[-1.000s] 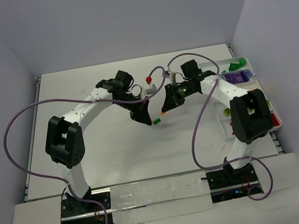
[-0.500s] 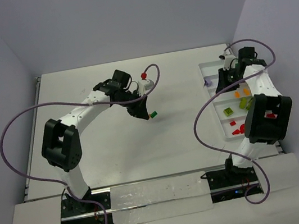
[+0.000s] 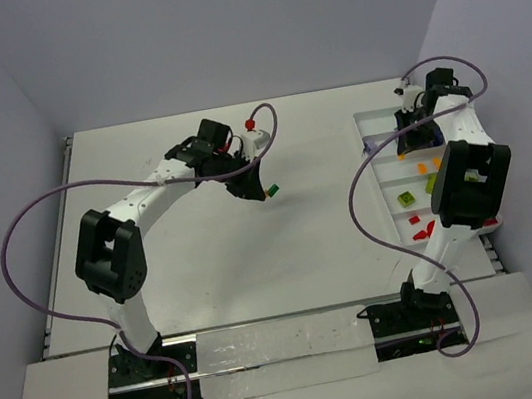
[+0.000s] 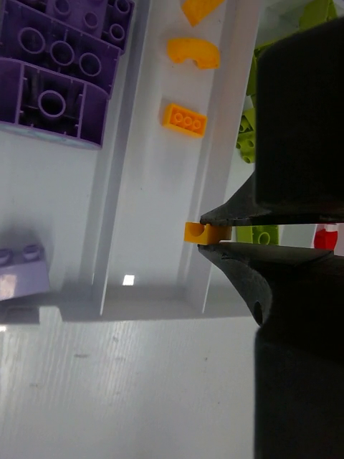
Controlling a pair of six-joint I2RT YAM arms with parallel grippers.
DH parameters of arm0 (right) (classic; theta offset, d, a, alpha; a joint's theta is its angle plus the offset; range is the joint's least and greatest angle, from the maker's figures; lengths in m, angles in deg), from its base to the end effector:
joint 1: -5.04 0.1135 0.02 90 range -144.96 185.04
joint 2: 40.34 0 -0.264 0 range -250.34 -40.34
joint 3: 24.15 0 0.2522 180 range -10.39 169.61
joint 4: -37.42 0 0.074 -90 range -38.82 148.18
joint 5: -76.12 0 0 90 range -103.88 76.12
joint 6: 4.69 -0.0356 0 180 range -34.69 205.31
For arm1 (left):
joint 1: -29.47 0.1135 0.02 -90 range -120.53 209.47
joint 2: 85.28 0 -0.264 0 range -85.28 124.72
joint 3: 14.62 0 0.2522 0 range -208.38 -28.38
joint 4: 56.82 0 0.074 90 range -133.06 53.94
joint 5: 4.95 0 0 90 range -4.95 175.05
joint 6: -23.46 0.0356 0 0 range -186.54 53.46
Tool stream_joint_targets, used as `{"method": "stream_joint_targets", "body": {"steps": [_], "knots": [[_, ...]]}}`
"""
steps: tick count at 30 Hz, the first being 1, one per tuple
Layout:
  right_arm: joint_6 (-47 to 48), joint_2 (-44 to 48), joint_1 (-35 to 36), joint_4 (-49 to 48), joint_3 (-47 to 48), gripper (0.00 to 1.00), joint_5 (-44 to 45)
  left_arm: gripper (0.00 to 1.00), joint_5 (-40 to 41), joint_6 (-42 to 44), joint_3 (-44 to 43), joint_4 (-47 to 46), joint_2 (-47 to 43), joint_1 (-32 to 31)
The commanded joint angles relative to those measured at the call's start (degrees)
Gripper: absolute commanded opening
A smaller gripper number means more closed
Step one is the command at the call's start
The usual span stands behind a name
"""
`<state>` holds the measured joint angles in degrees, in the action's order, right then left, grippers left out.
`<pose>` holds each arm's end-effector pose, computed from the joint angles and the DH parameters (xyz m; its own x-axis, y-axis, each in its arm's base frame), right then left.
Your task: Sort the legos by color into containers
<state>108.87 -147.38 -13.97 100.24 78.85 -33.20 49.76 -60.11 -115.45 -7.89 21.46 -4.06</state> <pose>0.3737 -0.1163 0.2492 -0.8707 -0.0990 -0.4818 -0.1784 0.9764 0.1218 0.3273 -0.2415 0.2561 -0.5957 0.5044 -0.6251 0.7999 0.4430 -0.4048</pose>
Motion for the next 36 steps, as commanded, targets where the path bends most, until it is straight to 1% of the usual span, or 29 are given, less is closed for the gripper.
{"method": "stream_joint_targets", "body": {"steps": [1,3,5,6,7,9,10,11,12,13,16,19,20,21,23,26,27,28,29,30,31,32,34,36], "knots": [[0.22,-2.80,-0.33,0.08,2.76,0.00,4.80,0.00,-0.90,-0.80,-3.06,-2.92,0.82,0.97],[0.50,-3.61,-0.24,-0.08,2.79,0.00,6.15,0.00,-1.25,-0.89,-3.35,-2.92,1.14,1.08],[0.84,-4.98,-0.24,-0.43,2.66,0.04,8.63,0.00,-1.36,-0.77,-3.71,-2.83,1.56,1.22],[1.05,-5.36,-0.24,-0.70,2.58,0.09,9.28,0.00,-1.36,-0.63,-3.81,-2.80,1.71,1.30],[1.03,-5.72,-0.25,-1.11,2.49,0.18,10.05,0.00,-1.38,-0.44,-3.81,-2.74,1.73,1.37],[0.70,-5.80,-0.33,-1.88,1.99,0.36,10.90,0.00,-1.72,-0.19,-3.71,-2.66,1.90,1.44],[0.59,-5.72,-0.33,-2.23,1.81,0.49,11.16,0.00,-1.89,-0.10,-3.54,-2.66,1.98,1.37],[0.27,-5.72,-0.33,-2.64,1.65,0.49,11.41,0.00,-1.89,-0.02,-3.46,-2.66,2.07,1.45],[0.00,-5.72,-0.24,-2.82,1.99,0.56,11.50,0.00,-2.15,0.16,-3.55,-2.31,2.24,1.45],[-0.09,-5.72,-0.33,-2.74,2.17,0.57,11.41,0.00,-2.50,0.25,-3.63,-2.13,2.42,1.45],[-0.66,-4.80,-0.12,-0.98,3.98,0.60,10.12,0.00,-3.64,0.60,-3.57,-1.61,2.56,1.66],[-2.18,-2.39,0.93,4.16,7.78,0.60,3.15,0.00,-2.64,0.22,-1.96,-2.96,1.42,1.72],[-3.62,-1.47,1.61,5.68,8.74,0.60,-3.05,0.00,-2.15,0.16,-1.32,-4.07,1.04,1.66],[-4.98,-0.77,2.45,7.14,9.56,0.60,-5.52,0.00,-1.68,0.16,-0.74,-4.50,0.69,1.63],[-7.89,1.26,6.19,9.52,9.28,0.60,-19.55,0.00,-0.23,1.93,0.57,-5.67,-0.22,1.10],[-11.24,5.08,13.35,6.07,3.26,0.60,-31.86,0.00,2.37,5.07,3.30,-7.13,-2.05,-0.39],[-11.26,6.03,13.56,5.93,3.06,0.60,-32.17,0.00,1.81,5.15,3.32,-7.11,-2.09,-0.40],[-11.32,7.38,16.85,3.74,0.02,0.60,-37.01,0.00,-1.52,6.41,3.56,-6.67,-2.68,-0.57],[-11.05,7.82,18.45,2.72,-1.44,0.60,-40.94,0.00,-3.49,6.76,3.44,-5.90,-2.85,-0.56],[-10.56,7.98,21.31,1.18,-3.31,0.59,-42.86,0.00,-5.96,7.05,2.58,-4.08,-2.76,-0.48],[-10.63,7.83,22.23,0.19,-4.30,0.57,-45.80,0.00,-10.25,7.65,1.97,-2.50,-2.69,-0.48],[-10.64,7.81,23.12,0.08,-4.42,0.57,-46.15,0.00,-10.76,7.72,1.90,-2.31,-2.68,-0.48],[-9.72,6.32,25.33,0.03,-4.59,0.54,-51.10,0.00,-19.22,7.81,1.81,-1.25,-2.98,-0.44],[-8.92,5.53,27.39,0.16,-4.33,0.53,-52.70,0.00,-24.10,7.46,1.90,-0.98,-3.20,-0.48]]}}
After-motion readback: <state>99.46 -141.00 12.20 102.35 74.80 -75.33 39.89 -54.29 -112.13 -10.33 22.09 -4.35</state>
